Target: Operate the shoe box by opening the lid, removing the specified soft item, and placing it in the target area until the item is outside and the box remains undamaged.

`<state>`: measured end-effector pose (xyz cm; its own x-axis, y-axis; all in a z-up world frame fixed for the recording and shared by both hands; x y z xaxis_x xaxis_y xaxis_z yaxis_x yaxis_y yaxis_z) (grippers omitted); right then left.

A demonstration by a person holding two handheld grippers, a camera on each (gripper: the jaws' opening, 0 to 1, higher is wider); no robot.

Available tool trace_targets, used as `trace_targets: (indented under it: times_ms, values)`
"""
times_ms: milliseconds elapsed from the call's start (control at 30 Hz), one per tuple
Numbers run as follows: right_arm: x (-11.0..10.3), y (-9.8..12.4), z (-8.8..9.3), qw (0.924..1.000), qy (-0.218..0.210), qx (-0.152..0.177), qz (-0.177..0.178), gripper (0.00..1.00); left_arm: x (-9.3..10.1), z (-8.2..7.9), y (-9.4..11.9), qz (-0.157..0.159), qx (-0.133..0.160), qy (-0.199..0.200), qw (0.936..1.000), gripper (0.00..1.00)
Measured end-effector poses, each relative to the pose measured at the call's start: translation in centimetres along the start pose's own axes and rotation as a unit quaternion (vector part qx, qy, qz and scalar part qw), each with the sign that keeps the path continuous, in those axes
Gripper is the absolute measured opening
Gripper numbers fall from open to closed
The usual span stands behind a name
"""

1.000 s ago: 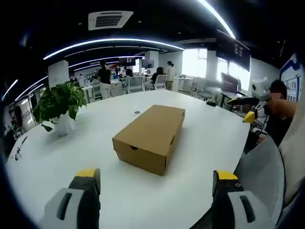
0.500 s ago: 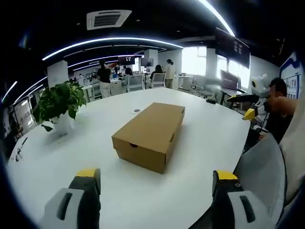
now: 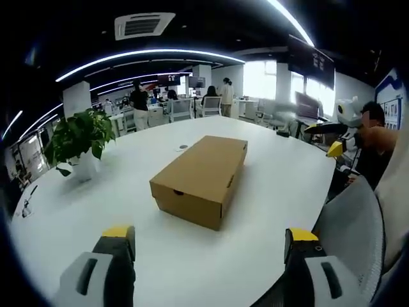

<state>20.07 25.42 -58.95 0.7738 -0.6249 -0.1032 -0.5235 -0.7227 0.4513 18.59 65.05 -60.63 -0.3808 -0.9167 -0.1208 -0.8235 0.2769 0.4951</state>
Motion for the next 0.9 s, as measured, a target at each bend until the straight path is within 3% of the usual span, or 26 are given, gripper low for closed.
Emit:
trace_targets:
  times_ms: [900]
  values:
    - [0.19,0.14,-0.03,0.9999,0.007,-0.012,0.000,0.96,0.47,0.23,-0.27,0.006,-0.014,-0.022,0.9996,0.98]
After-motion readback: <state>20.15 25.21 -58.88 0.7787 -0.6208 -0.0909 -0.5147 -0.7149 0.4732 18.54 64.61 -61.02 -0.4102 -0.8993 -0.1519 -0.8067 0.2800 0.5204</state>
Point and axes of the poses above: the point that each gripper's makers call its tool centre point, and the gripper's own axes: y roughly backward along the fingers, x roughly to its right, z roughly out of its underside, the point moved 8 cm from there along y, roughly backward along the fingers, and after that the axes turned 14 degrees about -z, right-handed, at the moved point
